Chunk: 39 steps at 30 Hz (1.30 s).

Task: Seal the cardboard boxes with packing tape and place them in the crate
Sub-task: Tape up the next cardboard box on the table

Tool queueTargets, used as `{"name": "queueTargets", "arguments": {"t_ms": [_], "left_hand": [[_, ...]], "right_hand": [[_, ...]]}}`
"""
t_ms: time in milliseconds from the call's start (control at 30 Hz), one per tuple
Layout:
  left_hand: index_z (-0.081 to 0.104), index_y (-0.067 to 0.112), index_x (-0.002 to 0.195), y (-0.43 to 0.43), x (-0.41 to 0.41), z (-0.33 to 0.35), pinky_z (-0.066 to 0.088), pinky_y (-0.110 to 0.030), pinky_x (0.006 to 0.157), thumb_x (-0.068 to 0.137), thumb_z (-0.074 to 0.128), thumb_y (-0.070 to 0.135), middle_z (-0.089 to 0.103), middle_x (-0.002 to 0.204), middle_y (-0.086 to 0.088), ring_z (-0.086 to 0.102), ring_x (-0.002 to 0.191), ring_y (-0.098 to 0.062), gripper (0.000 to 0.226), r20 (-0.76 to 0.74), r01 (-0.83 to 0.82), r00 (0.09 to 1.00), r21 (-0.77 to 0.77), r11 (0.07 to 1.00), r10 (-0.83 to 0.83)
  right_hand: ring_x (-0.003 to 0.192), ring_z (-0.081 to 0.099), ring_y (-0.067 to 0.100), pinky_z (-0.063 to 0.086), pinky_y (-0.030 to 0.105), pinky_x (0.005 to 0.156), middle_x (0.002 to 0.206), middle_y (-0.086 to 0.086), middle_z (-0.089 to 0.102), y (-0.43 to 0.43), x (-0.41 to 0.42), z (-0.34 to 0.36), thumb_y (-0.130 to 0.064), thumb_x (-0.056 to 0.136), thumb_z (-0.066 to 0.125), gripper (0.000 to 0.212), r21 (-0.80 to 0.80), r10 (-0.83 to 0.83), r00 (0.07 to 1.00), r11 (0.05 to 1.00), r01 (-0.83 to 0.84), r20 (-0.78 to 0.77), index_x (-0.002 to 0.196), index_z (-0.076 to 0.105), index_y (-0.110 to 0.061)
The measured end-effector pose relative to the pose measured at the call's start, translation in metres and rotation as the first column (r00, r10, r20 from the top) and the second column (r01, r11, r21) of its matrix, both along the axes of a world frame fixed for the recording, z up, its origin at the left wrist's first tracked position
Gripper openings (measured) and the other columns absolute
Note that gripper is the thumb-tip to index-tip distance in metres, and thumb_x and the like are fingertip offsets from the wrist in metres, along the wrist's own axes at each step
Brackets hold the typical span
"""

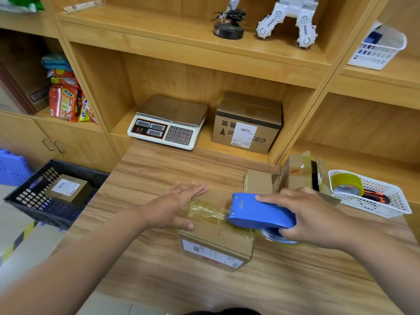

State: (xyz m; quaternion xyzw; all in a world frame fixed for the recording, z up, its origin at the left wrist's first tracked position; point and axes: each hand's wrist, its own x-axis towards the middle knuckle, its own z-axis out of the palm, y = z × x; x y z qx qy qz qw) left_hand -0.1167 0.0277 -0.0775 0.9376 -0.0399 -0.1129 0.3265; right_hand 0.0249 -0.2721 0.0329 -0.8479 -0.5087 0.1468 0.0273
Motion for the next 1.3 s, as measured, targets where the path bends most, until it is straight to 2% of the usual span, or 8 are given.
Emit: {"name": "queueTargets", "arguments": {"t_ms": [200, 433, 633, 767, 867, 1033, 1200, 1300], "left_hand": [[-0.01, 0.063, 0.133, -0.003, 0.002, 0.001, -0.013, -0.029, 0.116, 0.074, 0.067, 0.059, 0.0, 0.157, 0.019, -0.015, 0.142, 0.001, 0.097, -0.024, -0.003, 1.0, 0.013, 1.0, 0.003], [-0.009, 0.067, 0.13, -0.008, 0.002, 0.005, -0.019, 0.003, 0.094, 0.072, 0.07, 0.056, -0.011, 0.137, 0.042, -0.029, 0.118, 0.029, 0.098, -0.048, 0.018, 0.999, -0.013, 1.0, -0.018], [-0.008, 0.056, 0.135, -0.011, 0.002, 0.011, -0.019, 0.007, 0.089, 0.076, 0.072, 0.048, -0.008, 0.141, 0.032, -0.029, 0.111, 0.034, 0.099, -0.07, 0.034, 0.997, 0.026, 0.999, -0.032], [-0.01, 0.06, 0.131, -0.012, 0.002, 0.012, -0.016, -0.008, 0.099, 0.077, 0.073, 0.045, -0.011, 0.142, 0.031, -0.034, 0.12, 0.019, 0.1, -0.114, -0.008, 0.993, 0.024, 1.0, 0.011], [-0.012, 0.059, 0.131, -0.013, 0.002, 0.014, -0.016, -0.003, 0.096, 0.078, 0.072, 0.043, -0.013, 0.136, 0.037, -0.035, 0.113, 0.025, 0.1, -0.11, 0.003, 0.994, 0.043, 0.999, 0.002], [-0.014, 0.063, 0.129, -0.015, 0.002, 0.017, -0.006, -0.023, 0.106, 0.075, 0.072, 0.049, -0.009, 0.146, 0.025, -0.023, 0.129, -0.001, 0.102, -0.145, -0.028, 0.989, 0.07, 0.997, 0.038], [-0.011, 0.06, 0.134, -0.018, 0.004, 0.025, 0.004, -0.038, 0.115, 0.071, 0.075, 0.052, -0.011, 0.157, 0.012, -0.015, 0.143, -0.019, 0.107, -0.174, -0.064, 0.979, 0.208, 0.976, 0.102], [-0.005, 0.054, 0.143, -0.031, 0.005, 0.032, 0.0, -0.036, 0.114, 0.066, 0.07, 0.058, -0.008, 0.157, 0.014, -0.022, 0.141, -0.012, 0.108, -0.107, -0.066, 0.989, 0.319, 0.945, 0.105]], "right_hand": [[0.094, 0.033, 0.004, 0.035, 0.018, 0.084, 0.104, -0.029, 0.043, -0.067, 0.015, 0.004, -0.042, 0.076, 0.06, 0.069, 0.001, -0.088, 0.996, 0.996, 0.088, -0.008, 0.122, 0.018, -0.073], [0.101, 0.036, 0.004, 0.036, 0.02, 0.087, 0.112, -0.034, 0.043, -0.105, 0.015, 0.004, -0.03, 0.075, 0.069, 0.076, 0.033, -0.142, 0.988, 0.989, 0.144, -0.061, 0.123, 0.026, -0.071], [0.098, 0.033, 0.004, 0.03, 0.01, 0.084, 0.113, -0.032, 0.043, -0.106, 0.015, -0.003, -0.035, 0.077, 0.064, 0.073, 0.019, -0.128, 0.991, 0.991, 0.129, -0.032, 0.126, 0.021, -0.068], [0.096, 0.028, -0.001, 0.027, 0.006, 0.084, 0.108, -0.032, 0.042, -0.107, 0.015, -0.014, -0.04, 0.079, 0.062, 0.07, 0.01, -0.124, 0.992, 0.992, 0.124, -0.018, 0.126, 0.018, -0.068], [0.091, 0.03, 0.004, 0.029, 0.007, 0.083, 0.103, -0.034, 0.042, -0.106, 0.013, -0.028, -0.049, 0.076, 0.063, 0.067, 0.042, -0.124, 0.992, 0.991, 0.125, -0.029, 0.125, 0.02, -0.067], [0.088, 0.026, 0.003, 0.03, 0.013, 0.078, 0.109, -0.029, 0.036, -0.103, 0.014, -0.057, -0.053, 0.081, 0.056, 0.066, -0.022, -0.129, 0.991, 0.991, 0.128, -0.031, 0.125, 0.008, -0.07], [0.088, 0.029, 0.01, 0.02, 0.01, 0.077, 0.108, -0.016, 0.044, -0.091, 0.011, -0.08, -0.066, 0.08, 0.053, 0.066, 0.016, -0.129, 0.991, 0.992, 0.128, 0.038, 0.136, 0.018, -0.059], [0.091, 0.034, 0.011, 0.023, 0.017, 0.083, 0.107, -0.015, 0.045, -0.09, 0.008, -0.088, -0.07, 0.077, 0.052, 0.065, 0.07, -0.137, 0.99, 0.988, 0.134, 0.038, 0.133, 0.021, -0.06]]}}
